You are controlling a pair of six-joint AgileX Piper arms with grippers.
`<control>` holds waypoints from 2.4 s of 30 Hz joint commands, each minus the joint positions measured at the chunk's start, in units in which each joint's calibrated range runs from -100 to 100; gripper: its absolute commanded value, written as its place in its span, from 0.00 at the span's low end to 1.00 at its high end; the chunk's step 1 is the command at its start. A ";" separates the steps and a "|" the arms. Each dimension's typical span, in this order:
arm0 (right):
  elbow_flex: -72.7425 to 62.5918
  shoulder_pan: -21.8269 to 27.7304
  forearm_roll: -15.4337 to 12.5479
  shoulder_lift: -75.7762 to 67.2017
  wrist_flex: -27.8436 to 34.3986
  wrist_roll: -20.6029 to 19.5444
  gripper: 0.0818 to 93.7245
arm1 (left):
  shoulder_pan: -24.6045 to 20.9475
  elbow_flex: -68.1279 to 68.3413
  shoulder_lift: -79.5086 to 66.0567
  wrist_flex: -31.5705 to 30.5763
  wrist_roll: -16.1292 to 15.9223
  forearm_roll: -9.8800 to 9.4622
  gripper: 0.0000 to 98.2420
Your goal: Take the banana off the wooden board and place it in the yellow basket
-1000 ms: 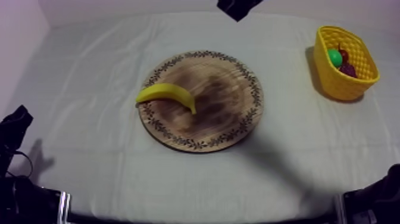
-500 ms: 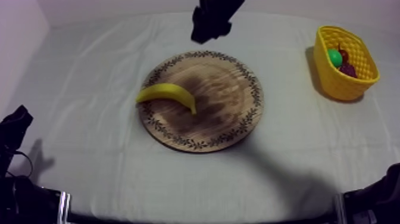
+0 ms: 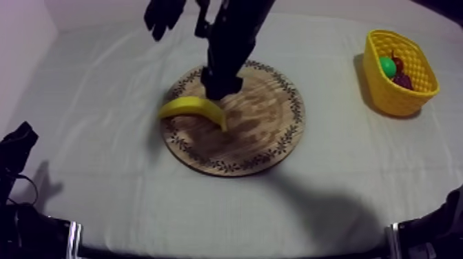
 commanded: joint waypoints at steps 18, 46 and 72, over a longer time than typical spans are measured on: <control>-20.96 -1.91 1.45 23.17 -2.21 -3.62 0.87 | -0.02 0.00 0.04 0.00 0.02 0.03 0.00; -22.12 -0.12 3.74 32.01 -5.62 -3.01 0.53 | -0.02 0.00 0.04 0.00 0.02 0.03 0.00; -14.39 5.65 2.54 9.98 3.76 1.55 0.28 | -0.02 0.00 0.04 0.00 0.02 0.03 0.00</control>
